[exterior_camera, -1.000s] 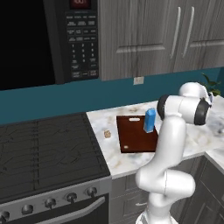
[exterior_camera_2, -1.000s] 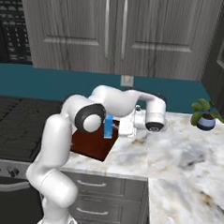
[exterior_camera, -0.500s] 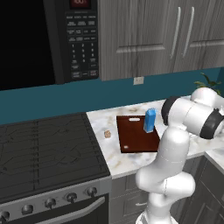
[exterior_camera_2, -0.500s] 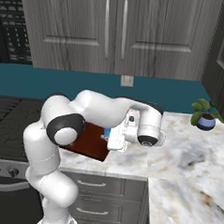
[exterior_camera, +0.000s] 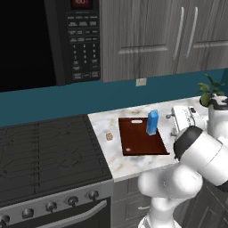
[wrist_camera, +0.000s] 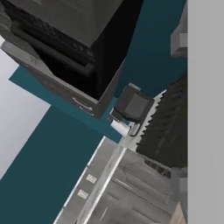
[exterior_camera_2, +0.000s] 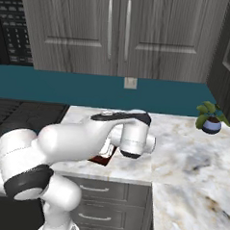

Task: Take out the milk from the fridge and place it on the tray on the counter. Then take the sugar cube near the tray and place it in the tray.

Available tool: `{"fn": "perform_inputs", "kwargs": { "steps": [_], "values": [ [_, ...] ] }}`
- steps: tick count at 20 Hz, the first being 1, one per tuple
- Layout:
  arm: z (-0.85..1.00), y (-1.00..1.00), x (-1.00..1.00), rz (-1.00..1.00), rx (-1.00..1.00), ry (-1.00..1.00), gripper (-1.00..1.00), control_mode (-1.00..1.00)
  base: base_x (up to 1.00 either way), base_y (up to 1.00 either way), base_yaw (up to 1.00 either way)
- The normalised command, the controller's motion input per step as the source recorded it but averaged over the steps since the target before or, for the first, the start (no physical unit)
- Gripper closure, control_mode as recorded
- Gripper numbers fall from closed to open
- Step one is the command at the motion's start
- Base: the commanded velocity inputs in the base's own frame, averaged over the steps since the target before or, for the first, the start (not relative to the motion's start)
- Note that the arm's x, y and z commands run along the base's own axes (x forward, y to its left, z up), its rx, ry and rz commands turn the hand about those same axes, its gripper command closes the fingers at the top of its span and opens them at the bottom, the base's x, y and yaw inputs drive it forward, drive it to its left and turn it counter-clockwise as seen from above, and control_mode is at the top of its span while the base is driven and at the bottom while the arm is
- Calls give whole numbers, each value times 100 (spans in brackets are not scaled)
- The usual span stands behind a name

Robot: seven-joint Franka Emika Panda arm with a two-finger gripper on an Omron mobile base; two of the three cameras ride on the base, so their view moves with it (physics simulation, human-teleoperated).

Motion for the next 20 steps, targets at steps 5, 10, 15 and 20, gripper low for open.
{"fn": "perform_inputs", "kwargs": {
  "steps": [5, 10, 15, 20],
  "values": [
    [26, 71, -49, -6, -22, 14, -100, -100, 0, 0, 0],
    [39, 68, -42, -13, -28, 11, -100, -100, 0, 0, 0],
    [26, 50, -53, -17, -28, 6, -100, -100, 0, 0, 0],
    [21, 48, -43, -26, -29, 5, -100, -100, 0, 0, 0]
  ]
}}
